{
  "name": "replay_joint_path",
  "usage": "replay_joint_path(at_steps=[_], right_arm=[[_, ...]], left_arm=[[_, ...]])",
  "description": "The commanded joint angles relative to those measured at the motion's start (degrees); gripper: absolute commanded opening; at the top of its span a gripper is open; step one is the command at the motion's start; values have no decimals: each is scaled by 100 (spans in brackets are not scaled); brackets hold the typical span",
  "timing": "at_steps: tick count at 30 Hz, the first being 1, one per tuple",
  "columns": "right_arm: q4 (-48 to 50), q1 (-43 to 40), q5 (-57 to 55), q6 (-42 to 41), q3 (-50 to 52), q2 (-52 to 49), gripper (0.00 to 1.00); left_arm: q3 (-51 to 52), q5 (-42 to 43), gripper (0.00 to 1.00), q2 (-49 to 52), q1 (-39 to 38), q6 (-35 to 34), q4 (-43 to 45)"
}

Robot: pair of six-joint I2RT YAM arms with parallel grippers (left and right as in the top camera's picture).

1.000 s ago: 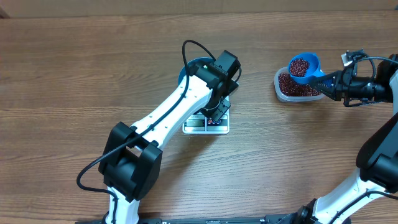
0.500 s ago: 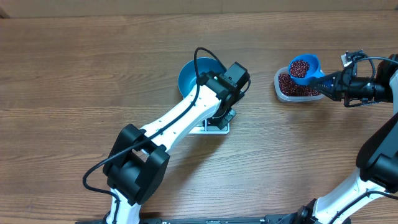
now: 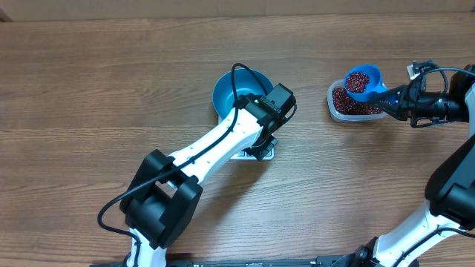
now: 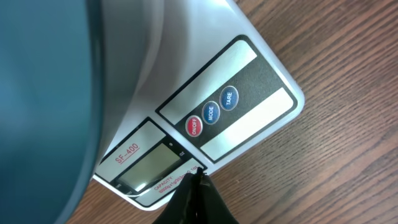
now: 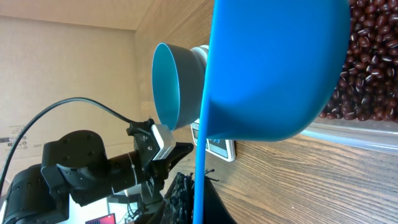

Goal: Scoop item into bowl and weigh 150g on scale

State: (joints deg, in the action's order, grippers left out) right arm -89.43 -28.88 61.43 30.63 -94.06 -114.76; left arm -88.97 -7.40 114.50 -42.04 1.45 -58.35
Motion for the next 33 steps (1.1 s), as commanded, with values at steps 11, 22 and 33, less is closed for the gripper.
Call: replay_joint_path(at_steps=[11, 22, 33], right_arm=[[11, -11, 96, 22, 31, -20, 4], [15, -11, 94, 24, 31, -20, 4], [11, -11, 90, 24, 31, -20, 4]], left_arm=[[358, -50, 5, -267, -37, -11, 352], [852, 48, 4, -267, -37, -17, 964], [933, 87, 4, -267, -28, -15, 1252]])
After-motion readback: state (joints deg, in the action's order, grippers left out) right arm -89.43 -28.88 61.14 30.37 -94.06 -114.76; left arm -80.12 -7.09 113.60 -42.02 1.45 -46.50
